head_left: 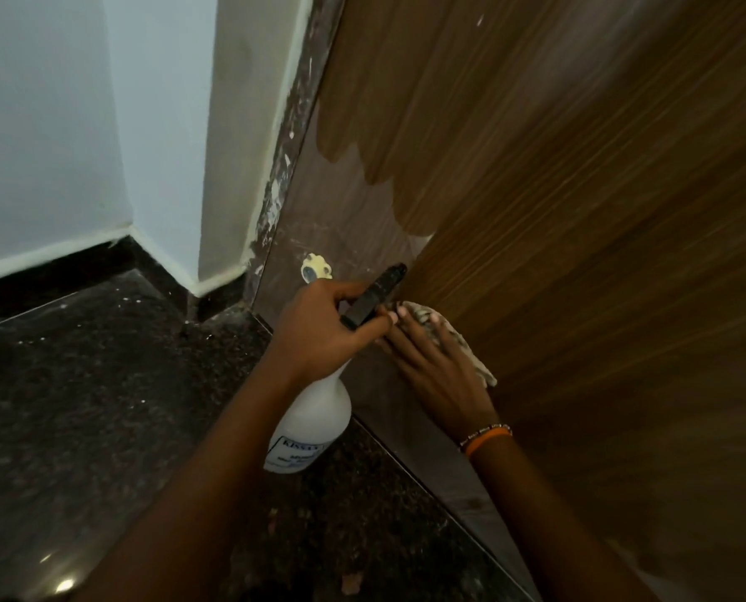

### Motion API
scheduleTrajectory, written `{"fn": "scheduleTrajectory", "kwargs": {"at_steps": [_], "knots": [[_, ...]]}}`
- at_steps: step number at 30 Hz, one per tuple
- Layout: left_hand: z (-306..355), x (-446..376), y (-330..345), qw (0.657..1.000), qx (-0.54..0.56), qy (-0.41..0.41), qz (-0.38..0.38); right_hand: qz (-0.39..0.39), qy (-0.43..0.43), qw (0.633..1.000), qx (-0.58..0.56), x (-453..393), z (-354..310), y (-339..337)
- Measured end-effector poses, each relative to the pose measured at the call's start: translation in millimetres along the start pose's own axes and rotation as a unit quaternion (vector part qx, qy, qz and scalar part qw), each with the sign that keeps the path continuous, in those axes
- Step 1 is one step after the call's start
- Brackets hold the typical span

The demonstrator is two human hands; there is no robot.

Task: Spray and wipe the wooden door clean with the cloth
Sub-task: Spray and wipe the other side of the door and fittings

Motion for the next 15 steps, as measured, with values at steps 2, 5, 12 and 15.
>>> {"fn": "scheduleTrajectory", "kwargs": {"at_steps": [2, 5, 12, 15], "knots": [[-3, 0, -10, 0.999, -0.005, -0.018, 0.04, -0.018, -0.005, 1.0, 0.004, 1, 6, -2], [-3, -1, -14, 0.996, -0.051, -0.028, 0.07, 0.023, 0.047, 0.999, 0.007, -3, 36, -29], [-3, -1, -12, 0.996, -0.06, 0.0, 0.069, 0.217, 0.301, 0.927, 0.049, -30, 160, -117], [-5, -3, -17, 0.997, -0.024, -0.001, 0.076, 0.2, 0.285, 0.937, 0.033, -44, 146, -106]]}}
Point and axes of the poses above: each hand's wrist, its own x-axis away from the middle knuckle, its own y-axis out of the palm, z = x × y, the point moved 7 cm from there along -x, towards the middle knuckle, and after that the axes turned 11 degrees about -y, right-handed, at the moved point
